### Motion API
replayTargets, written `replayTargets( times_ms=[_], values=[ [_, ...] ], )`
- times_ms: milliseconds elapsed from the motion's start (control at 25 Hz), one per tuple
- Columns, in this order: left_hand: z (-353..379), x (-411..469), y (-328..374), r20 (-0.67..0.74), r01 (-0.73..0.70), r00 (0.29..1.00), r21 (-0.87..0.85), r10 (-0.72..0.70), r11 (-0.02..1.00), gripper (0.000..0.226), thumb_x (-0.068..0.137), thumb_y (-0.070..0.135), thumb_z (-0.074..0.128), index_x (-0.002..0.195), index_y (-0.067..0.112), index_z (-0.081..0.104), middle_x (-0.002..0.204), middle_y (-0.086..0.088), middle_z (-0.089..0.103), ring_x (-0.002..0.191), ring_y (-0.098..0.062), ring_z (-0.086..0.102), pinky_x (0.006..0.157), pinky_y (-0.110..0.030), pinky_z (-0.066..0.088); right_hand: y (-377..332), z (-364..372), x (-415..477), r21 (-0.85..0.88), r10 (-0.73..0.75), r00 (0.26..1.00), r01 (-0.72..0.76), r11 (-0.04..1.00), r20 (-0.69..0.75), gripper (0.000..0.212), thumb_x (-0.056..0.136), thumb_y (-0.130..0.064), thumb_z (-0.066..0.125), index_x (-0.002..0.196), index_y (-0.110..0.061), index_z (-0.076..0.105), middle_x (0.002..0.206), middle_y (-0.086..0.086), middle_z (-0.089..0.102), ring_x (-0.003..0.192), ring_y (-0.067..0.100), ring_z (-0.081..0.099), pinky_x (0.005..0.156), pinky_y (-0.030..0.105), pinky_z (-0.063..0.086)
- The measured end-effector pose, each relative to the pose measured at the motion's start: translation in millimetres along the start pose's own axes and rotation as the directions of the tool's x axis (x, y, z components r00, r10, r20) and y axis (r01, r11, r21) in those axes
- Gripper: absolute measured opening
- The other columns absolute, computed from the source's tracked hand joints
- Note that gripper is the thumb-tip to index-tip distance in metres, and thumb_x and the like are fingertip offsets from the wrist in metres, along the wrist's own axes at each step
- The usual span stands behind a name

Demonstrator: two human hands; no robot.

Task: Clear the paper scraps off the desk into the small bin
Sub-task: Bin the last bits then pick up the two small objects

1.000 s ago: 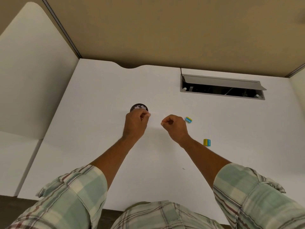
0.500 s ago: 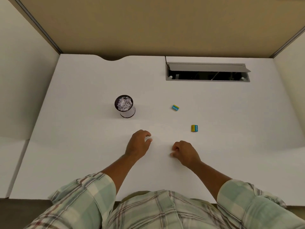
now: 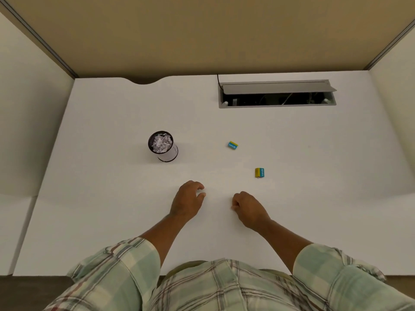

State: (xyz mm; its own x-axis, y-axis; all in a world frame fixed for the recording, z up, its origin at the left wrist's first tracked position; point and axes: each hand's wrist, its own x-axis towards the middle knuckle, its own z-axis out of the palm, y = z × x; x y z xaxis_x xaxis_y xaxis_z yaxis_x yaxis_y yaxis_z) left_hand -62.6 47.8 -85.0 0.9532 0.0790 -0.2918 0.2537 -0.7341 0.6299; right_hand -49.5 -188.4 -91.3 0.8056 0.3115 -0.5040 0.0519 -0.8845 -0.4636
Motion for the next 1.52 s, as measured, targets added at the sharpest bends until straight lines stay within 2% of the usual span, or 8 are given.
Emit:
replayTargets(
  times_ms=[160,360,640,800,920,1120,1320,1520],
  values=[
    [5,22,13,0.001,-0.034,0.999,0.023,0.034,0.999,0.019,0.091,0.019,0.07,0.109,0.012,0.071,0.109,-0.004,0.07,0.103,-0.02,0.065,0.088,-0.02,0.043,17,-31,3,0.273,0.172,0.969,-0.119,0.955,-0.178,0.009,0.086,-0.01,0.063,0.079,-0.016,0.061,0.076,-0.002,0.066,0.071,0.017,0.063,0.062,0.025,0.05],
    [9,66,49,-0.002,-0.083,0.997,0.019,0.083,0.996,0.02,0.092,0.018,0.069,0.11,0.011,0.07,0.112,-0.005,0.069,0.105,-0.021,0.065,0.093,-0.026,0.048,38,-74,26,0.51,0.363,0.897,-0.195,0.837,-0.253,0.027,0.085,-0.016,0.074,0.109,-0.024,0.064,0.084,-0.002,0.071,0.077,0.011,0.062,0.062,0.015,0.041],
    [12,139,92,-0.001,-0.124,0.992,0.084,0.124,0.989,0.035,0.093,0.02,0.069,0.128,0.015,0.063,0.127,-0.007,0.061,0.118,-0.026,0.059,0.102,-0.041,0.05,54,-97,62,0.382,0.424,0.896,-0.348,0.856,-0.133,0.046,0.084,-0.014,0.066,0.127,-0.031,0.062,0.116,0.003,0.069,0.106,0.023,0.065,0.092,0.035,0.054],
    [16,171,109,0.077,-0.118,0.991,0.17,0.106,0.978,0.047,0.095,0.024,0.067,0.14,0.016,0.055,0.135,-0.009,0.054,0.127,-0.027,0.051,0.107,-0.043,0.047,57,-93,66,0.269,0.397,0.909,-0.355,0.895,-0.122,0.022,0.085,-0.02,0.063,0.102,-0.032,0.068,0.103,0.003,0.068,0.088,0.027,0.064,0.075,0.034,0.056],
    [22,188,117,0.16,-0.147,0.982,0.285,0.104,0.947,0.05,0.094,0.028,0.067,0.141,0.018,0.054,0.134,-0.011,0.051,0.124,-0.032,0.05,0.102,-0.047,0.049,59,-89,66,0.224,0.385,0.913,-0.351,0.909,-0.133,0.013,0.085,-0.021,0.065,0.096,-0.029,0.066,0.096,0.001,0.065,0.084,0.025,0.064,0.073,0.036,0.058],
    [35,191,118,0.23,-0.221,0.964,0.425,0.131,0.878,0.029,0.091,0.02,0.069,0.118,0.014,0.065,0.12,-0.011,0.053,0.109,-0.033,0.052,0.087,-0.046,0.052,65,-83,68,0.167,0.33,0.932,-0.305,0.938,-0.149,0.014,0.083,-0.021,0.073,0.093,-0.021,0.063,0.103,0.003,0.053,0.092,0.023,0.058,0.077,0.042,0.057],
    [36,176,111,0.208,-0.122,0.976,0.318,0.056,0.94,0.013,0.083,0.014,0.076,0.09,0.015,0.065,0.097,-0.002,0.055,0.095,-0.027,0.058,0.072,-0.033,0.041,64,-86,71,0.149,0.296,0.942,-0.274,0.95,-0.155,0.013,0.078,-0.014,0.076,0.082,-0.018,0.064,0.096,0.003,0.06,0.085,0.022,0.06,0.071,0.04,0.058],
    [28,138,96,0.211,0.03,0.975,0.159,-0.064,0.987,0.016,0.076,0.019,0.083,0.08,0.013,0.069,0.086,-0.002,0.064,0.081,-0.022,0.062,0.062,-0.027,0.038,61,-91,74,0.18,0.334,0.938,-0.314,0.932,-0.089,0.021,0.074,-0.012,0.076,0.066,-0.024,0.062,0.077,-0.005,0.067,0.073,0.018,0.065,0.065,0.035,0.06]
  ],
)
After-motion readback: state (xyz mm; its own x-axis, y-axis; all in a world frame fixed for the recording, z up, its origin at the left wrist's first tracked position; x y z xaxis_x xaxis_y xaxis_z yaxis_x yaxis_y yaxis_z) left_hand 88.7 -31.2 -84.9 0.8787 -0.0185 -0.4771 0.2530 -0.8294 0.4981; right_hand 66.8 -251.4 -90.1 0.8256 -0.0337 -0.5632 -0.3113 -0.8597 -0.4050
